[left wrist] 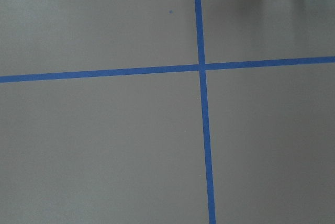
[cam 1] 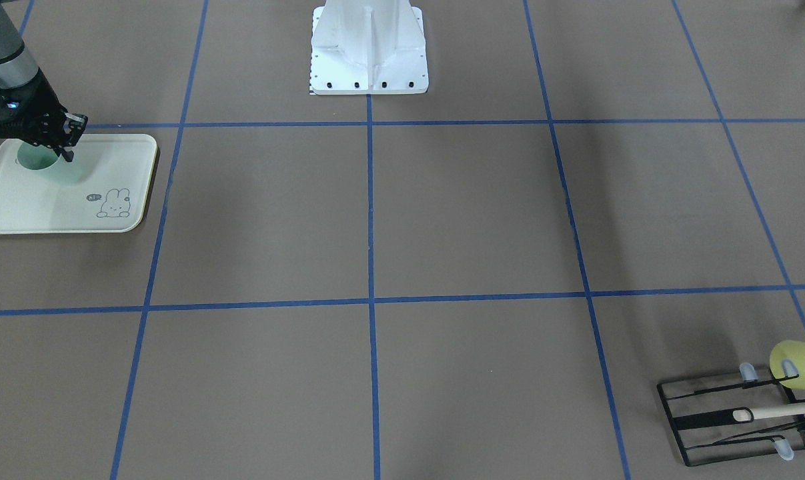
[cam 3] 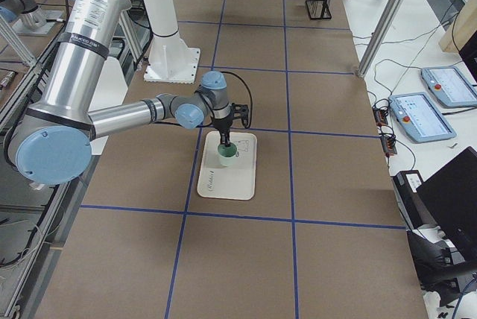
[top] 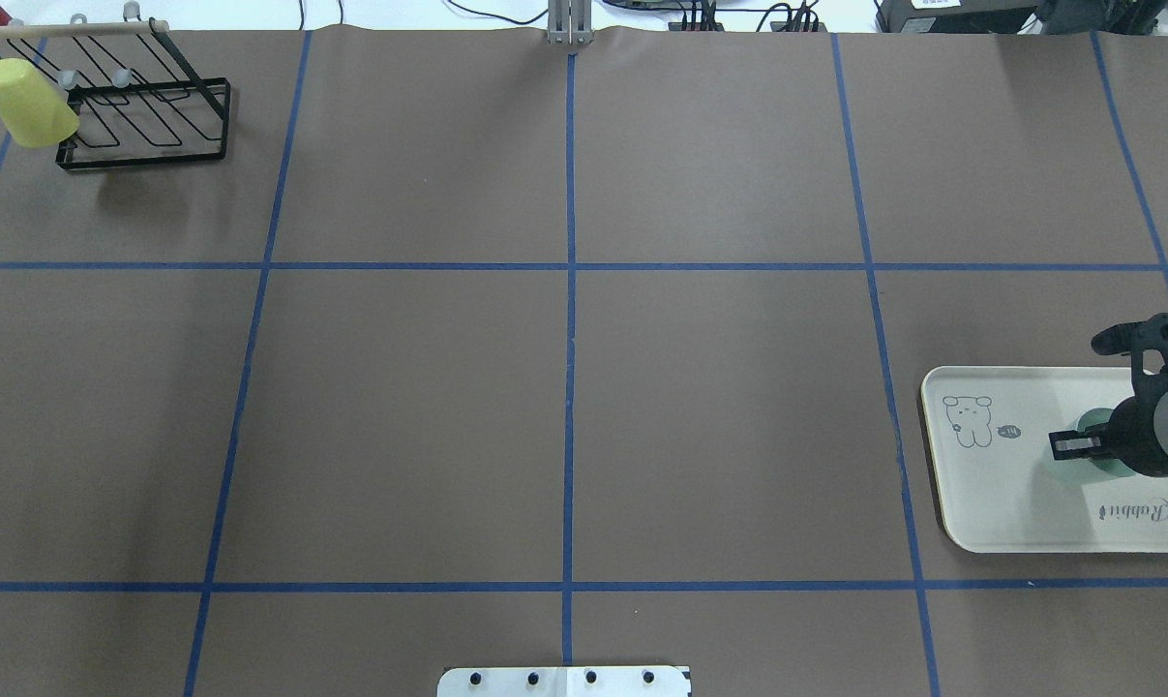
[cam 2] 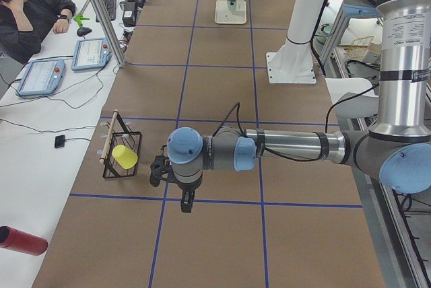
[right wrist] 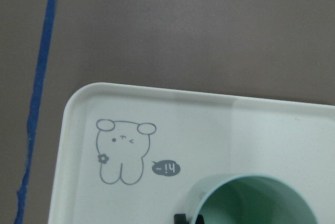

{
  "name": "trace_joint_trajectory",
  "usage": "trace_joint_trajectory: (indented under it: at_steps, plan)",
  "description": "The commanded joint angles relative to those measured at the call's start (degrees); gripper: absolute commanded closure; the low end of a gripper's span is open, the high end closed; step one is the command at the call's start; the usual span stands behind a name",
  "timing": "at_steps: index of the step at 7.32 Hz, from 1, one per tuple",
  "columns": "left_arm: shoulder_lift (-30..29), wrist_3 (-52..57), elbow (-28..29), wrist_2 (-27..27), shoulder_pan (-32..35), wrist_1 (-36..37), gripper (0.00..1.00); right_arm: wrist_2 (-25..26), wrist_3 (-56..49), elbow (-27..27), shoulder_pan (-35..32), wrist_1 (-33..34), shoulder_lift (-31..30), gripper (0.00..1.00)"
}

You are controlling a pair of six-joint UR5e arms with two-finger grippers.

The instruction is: Left arm grabs green cup and hands to right arm on tray

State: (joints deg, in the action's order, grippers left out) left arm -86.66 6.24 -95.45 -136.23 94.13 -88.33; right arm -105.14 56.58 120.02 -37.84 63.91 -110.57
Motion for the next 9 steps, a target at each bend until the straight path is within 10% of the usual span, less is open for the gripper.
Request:
trace_joint_trajectory:
  at_steps: [1,2,4,9]
  plan:
    - [0.00,0.00,0.09,0.00,0.00,0.00,0.00,1.43,0.99,-0.23,1.45,-0.18,0.35,1.00]
    - [0.00,0.00,0.00,0.00,0.00,0.00,0.00,1.43,0.73,-0.31,1.46,-0.18,0.52,1.00]
    - [0.00,0.00,-0.26,0.00,0.00,0.00,0.00,1.43,0.73,-0.49,1.54,-0.18,1.40,0.02]
    - [-0.27,0.00,-0.09,0.00,0.00,0.08,0.00,-4.68,-4.07,0.12,-7.29,2.09,3.07,0.01]
